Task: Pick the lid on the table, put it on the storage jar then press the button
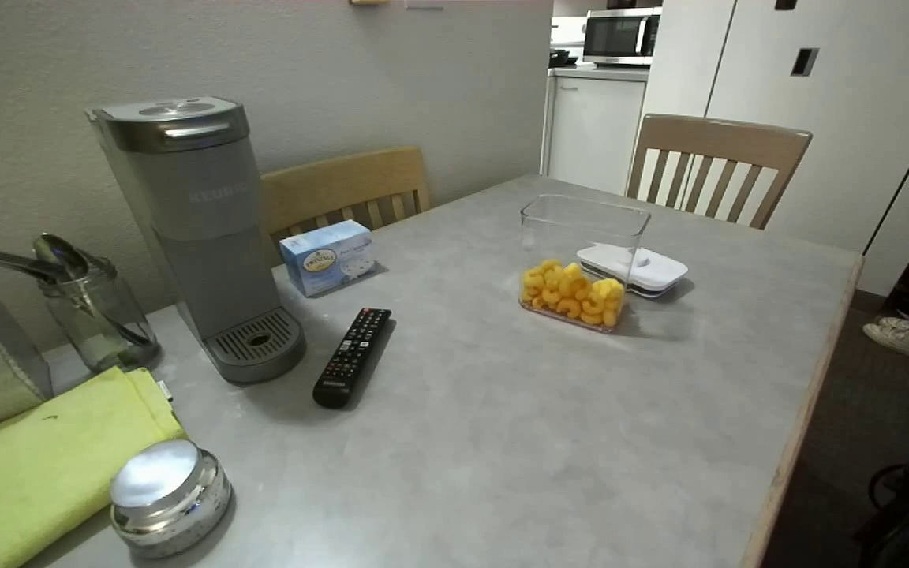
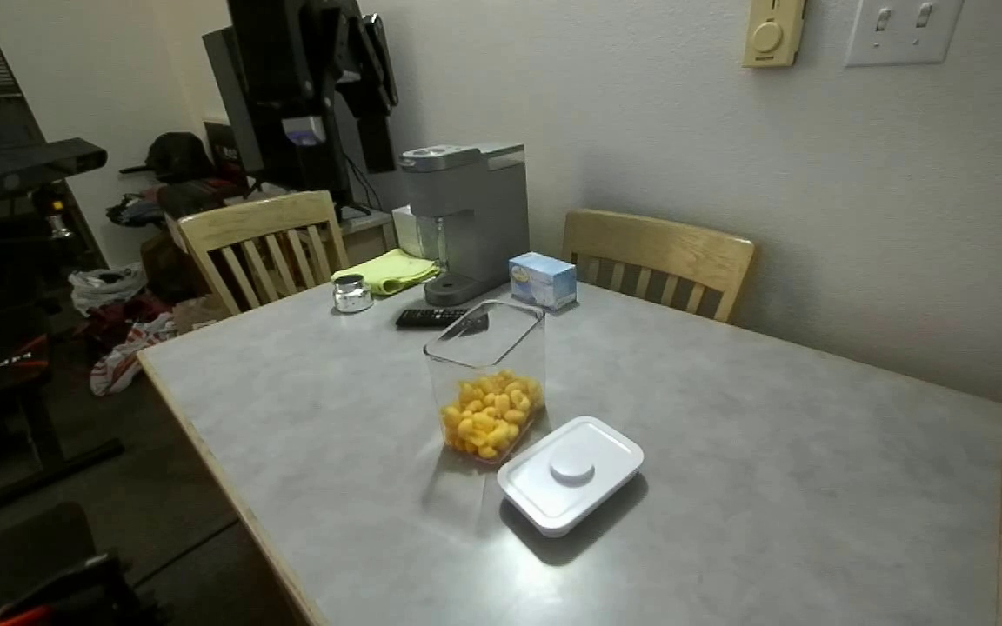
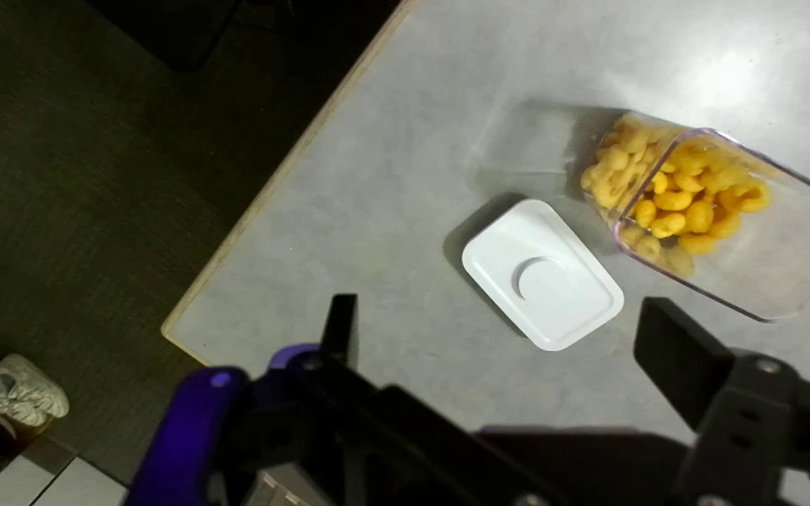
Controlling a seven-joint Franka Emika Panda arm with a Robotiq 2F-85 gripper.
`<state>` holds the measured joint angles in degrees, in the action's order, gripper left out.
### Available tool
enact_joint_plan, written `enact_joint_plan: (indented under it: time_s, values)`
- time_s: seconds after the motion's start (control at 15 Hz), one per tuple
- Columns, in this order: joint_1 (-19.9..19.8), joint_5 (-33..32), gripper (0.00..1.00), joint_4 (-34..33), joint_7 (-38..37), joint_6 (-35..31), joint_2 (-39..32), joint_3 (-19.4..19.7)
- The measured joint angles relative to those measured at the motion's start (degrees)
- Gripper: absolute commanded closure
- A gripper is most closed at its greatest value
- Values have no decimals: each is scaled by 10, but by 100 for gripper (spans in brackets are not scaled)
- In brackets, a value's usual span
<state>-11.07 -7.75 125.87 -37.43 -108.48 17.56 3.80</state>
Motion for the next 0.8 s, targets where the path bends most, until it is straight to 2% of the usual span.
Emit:
enact_joint_plan:
  time_s: [0.4,0.8]
  values:
    - [-1,-3,0,-3,66,-73,-44,20]
    - [-1,28,0,-31,161,-123,-124,56]
